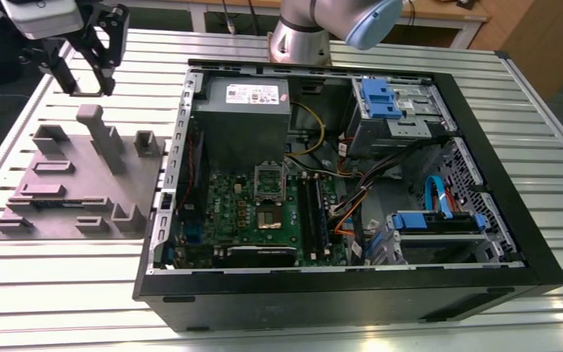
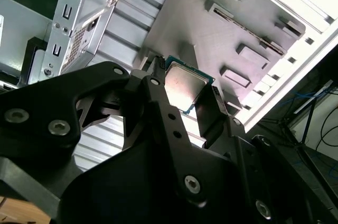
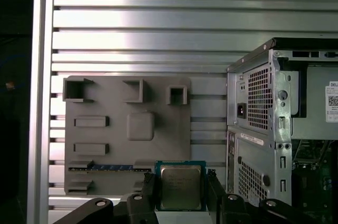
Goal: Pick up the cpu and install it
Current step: 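Pick up the cpu and move it towards the insertion slot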
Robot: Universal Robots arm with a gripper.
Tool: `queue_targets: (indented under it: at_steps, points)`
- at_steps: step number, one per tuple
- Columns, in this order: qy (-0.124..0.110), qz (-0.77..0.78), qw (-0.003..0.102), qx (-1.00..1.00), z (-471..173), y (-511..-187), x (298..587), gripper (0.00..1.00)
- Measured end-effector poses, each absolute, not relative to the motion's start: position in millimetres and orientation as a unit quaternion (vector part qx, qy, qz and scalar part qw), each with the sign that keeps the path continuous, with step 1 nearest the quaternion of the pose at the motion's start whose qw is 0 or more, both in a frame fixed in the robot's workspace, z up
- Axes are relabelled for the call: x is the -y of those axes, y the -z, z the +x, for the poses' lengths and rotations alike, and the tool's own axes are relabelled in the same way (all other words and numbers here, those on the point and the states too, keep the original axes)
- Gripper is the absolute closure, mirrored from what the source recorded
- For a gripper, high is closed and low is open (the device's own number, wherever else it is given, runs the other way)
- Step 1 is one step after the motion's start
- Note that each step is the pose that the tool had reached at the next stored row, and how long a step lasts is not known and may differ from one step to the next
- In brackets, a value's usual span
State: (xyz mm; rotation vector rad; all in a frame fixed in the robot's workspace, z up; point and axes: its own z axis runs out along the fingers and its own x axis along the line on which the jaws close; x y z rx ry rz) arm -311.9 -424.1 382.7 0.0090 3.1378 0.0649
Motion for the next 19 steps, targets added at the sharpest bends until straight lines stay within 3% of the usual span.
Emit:
queue_targets:
  at_steps: [19]
  points:
    - [-0.021,0.003,0.002,-1.000,-305.3,-382.7,424.1,0.53]
